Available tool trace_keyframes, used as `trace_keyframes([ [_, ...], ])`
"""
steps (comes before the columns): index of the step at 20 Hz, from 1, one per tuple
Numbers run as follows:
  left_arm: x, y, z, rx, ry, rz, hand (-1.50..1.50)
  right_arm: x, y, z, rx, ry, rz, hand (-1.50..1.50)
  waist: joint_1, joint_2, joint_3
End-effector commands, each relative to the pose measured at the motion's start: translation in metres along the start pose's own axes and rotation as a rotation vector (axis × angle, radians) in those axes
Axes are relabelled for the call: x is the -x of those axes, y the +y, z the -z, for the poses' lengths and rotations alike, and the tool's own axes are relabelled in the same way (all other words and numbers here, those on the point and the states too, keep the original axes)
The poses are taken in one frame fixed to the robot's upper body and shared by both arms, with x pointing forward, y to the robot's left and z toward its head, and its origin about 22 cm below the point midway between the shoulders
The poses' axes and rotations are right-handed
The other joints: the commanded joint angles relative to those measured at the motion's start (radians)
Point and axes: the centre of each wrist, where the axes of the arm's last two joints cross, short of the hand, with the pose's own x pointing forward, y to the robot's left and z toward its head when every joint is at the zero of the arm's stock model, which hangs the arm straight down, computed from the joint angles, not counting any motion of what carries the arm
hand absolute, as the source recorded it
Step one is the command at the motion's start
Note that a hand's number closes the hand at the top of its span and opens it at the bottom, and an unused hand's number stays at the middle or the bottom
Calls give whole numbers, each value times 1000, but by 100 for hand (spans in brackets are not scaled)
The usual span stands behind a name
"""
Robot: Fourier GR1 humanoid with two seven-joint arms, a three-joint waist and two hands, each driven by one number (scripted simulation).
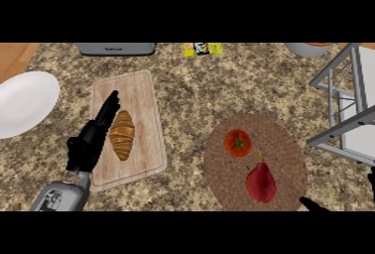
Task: Pick the pear from the placemat and place it in the tiered shelf
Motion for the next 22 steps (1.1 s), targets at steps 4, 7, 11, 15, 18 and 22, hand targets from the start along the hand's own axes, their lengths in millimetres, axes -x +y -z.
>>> trace_keyframes([
  [4,4,-10,6,10,1,2,0,-55,-16,-3,-158,99,-258,-150,8,5,-3],
  [7,2,-19,5,5,-9,12,0,-68,-14,0,-281,150,-394,-150,20,6,-2],
  [11,-8,-1,13,7,-9,-6,0,-104,-16,-1,-302,209,-573,-150,33,8,-5],
  [15,8,-18,6,28,-9,4,0,-130,8,-17,-323,249,-613,-150,22,4,-1],
  [18,-7,-4,13,16,-6,-14,0,-147,18,-26,-331,249,-614,-150,16,1,0],
  [22,-14,-9,5,-5,-15,-2,0,-144,35,-35,-327,240,-592,-150,9,-3,1],
])
